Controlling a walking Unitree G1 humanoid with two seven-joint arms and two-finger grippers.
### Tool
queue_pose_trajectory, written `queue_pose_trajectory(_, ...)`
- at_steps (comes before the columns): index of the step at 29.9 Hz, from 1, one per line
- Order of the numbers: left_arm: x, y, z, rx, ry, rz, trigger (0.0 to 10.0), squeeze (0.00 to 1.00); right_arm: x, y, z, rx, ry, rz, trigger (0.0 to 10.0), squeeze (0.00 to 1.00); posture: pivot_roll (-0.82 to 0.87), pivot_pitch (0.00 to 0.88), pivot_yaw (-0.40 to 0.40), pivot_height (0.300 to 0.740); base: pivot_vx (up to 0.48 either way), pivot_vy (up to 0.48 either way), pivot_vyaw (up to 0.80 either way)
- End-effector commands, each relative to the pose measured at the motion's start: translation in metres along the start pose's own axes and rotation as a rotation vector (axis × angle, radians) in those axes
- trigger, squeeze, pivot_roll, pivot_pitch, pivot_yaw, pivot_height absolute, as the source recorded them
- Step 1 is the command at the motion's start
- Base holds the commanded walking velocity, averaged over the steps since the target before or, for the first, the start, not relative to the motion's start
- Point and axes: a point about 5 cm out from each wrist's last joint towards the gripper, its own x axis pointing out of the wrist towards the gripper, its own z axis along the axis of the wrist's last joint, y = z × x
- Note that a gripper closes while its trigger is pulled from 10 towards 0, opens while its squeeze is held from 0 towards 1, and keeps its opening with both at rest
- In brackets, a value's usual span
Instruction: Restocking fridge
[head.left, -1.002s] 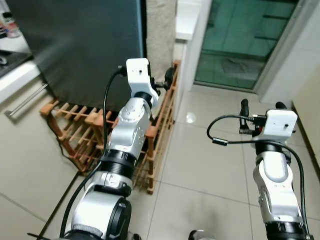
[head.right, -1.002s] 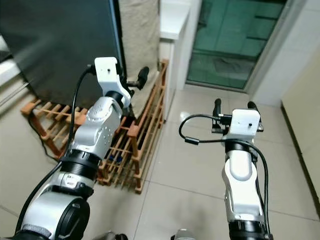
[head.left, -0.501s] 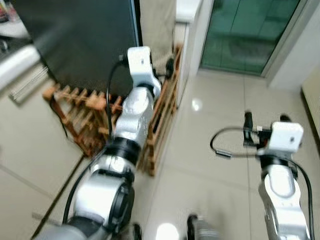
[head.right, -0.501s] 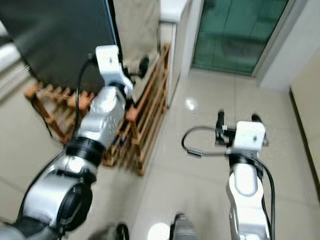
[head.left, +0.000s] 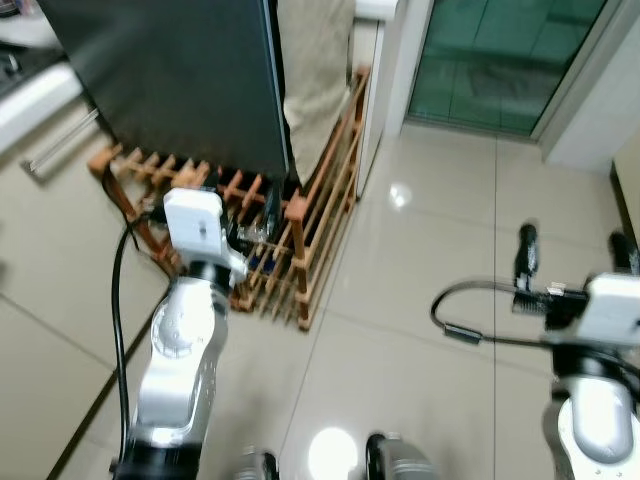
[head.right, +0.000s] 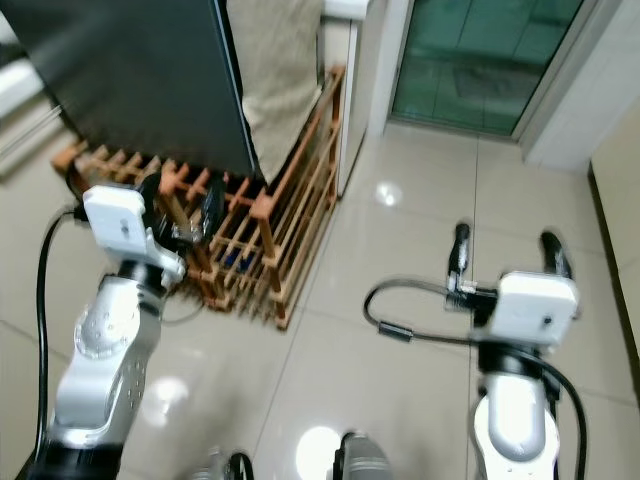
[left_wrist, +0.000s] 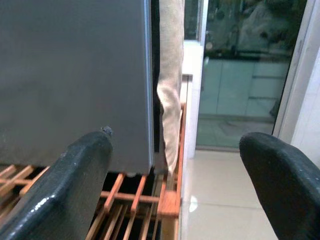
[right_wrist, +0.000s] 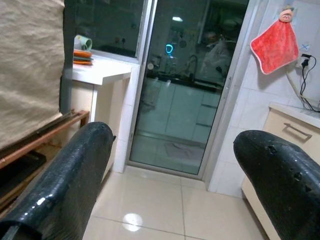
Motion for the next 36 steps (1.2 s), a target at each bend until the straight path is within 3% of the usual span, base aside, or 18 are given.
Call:
queue_pose_trajectory(1, 0.006, -0.003, 0.007, 0.010, -0.021, -0.002, 10.0, 0.00, 0.000, -0.003, -0.002, -0.021, -0.003, -0.011, 10.0, 0.46, -0.20, 0.096, 0.033, 0.732, 0.000, 0.000, 0.00)
queue_pose_trajectory(5, 0.028, -0.005, 0.012, -0.079, 0.007, 0.048, 10.0, 0.00, 0.020, 0.000, 0.003, -0.007, -0.035, -0.036, 10.0, 0.46, -0.21, 0.093, 0.047, 0.732, 0.315, 0.000, 0.00)
queue_pose_trajectory(12, 0.038, -0.009, 0.014, -0.118, 0.012, 0.051, 10.0, 0.00, 0.024, 0.001, -0.001, -0.005, -0.032, -0.032, 10.0, 0.46, -0.22, 0.084, 0.054, 0.732, 0.480, 0.000, 0.00)
queue_pose_trajectory(19, 0.043, -0.008, 0.014, -0.133, 0.021, 0.064, 10.0, 0.00, 0.027, 0.002, -0.003, -0.007, -0.028, -0.030, 10.0, 0.46, -0.22, 0.077, 0.058, 0.732, 0.467, 0.000, 0.00)
queue_pose_trajectory(29, 0.050, -0.012, 0.020, -0.105, -0.005, -0.001, 10.0, 0.00, 0.030, 0.006, -0.006, 0.002, -0.028, -0.028, 10.0, 0.46, -0.21, 0.075, 0.067, 0.732, 0.469, 0.000, 0.00)
queue_pose_trajectory(36, 0.050, -0.014, 0.022, -0.138, -0.014, 0.002, 10.0, 0.00, 0.031, 0.007, -0.006, 0.004, -0.026, -0.024, 10.0, 0.46, -0.21, 0.078, 0.068, 0.732, 0.411, 0.000, 0.00)
